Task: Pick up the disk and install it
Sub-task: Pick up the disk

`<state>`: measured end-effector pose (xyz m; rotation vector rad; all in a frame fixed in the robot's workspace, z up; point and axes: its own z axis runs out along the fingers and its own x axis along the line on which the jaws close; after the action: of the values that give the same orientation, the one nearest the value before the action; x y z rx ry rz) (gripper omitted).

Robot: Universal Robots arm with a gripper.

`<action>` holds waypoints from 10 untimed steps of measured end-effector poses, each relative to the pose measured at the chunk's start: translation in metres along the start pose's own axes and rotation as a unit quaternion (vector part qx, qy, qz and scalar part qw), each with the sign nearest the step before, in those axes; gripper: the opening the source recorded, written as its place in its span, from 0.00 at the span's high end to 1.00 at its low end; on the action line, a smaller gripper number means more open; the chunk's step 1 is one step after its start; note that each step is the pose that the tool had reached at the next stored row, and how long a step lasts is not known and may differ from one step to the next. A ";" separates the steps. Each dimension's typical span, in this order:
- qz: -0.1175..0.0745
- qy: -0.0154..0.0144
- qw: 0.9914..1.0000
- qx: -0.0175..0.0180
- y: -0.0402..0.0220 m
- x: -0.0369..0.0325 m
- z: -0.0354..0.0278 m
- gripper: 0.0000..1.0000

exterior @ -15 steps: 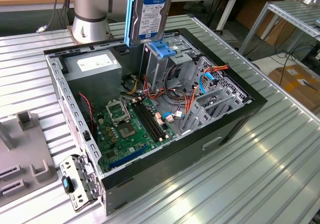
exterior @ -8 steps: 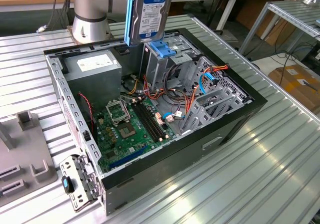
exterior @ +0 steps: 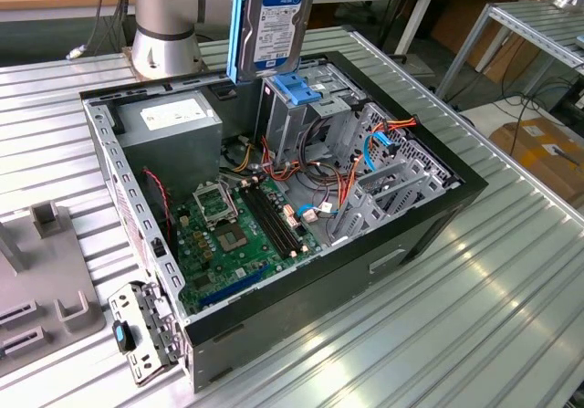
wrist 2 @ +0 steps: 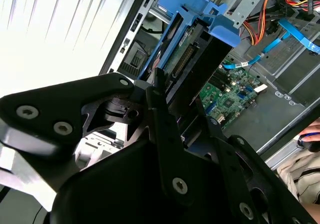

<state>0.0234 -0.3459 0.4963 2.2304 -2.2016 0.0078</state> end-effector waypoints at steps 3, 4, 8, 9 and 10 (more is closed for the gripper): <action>0.000 0.000 1.000 0.000 0.0000 0.0000 0.0000 0.65; 0.000 0.000 1.000 0.000 -0.0002 0.0000 0.0000 0.65; 0.000 0.000 1.000 0.000 -0.0047 0.0001 0.0000 0.65; 0.000 0.000 1.000 0.000 -0.0060 0.0001 0.0000 0.65; 0.000 0.000 1.000 0.000 -0.0085 0.0001 0.0000 0.65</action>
<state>0.0319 -0.3459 0.4963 2.2305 -2.2016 0.0078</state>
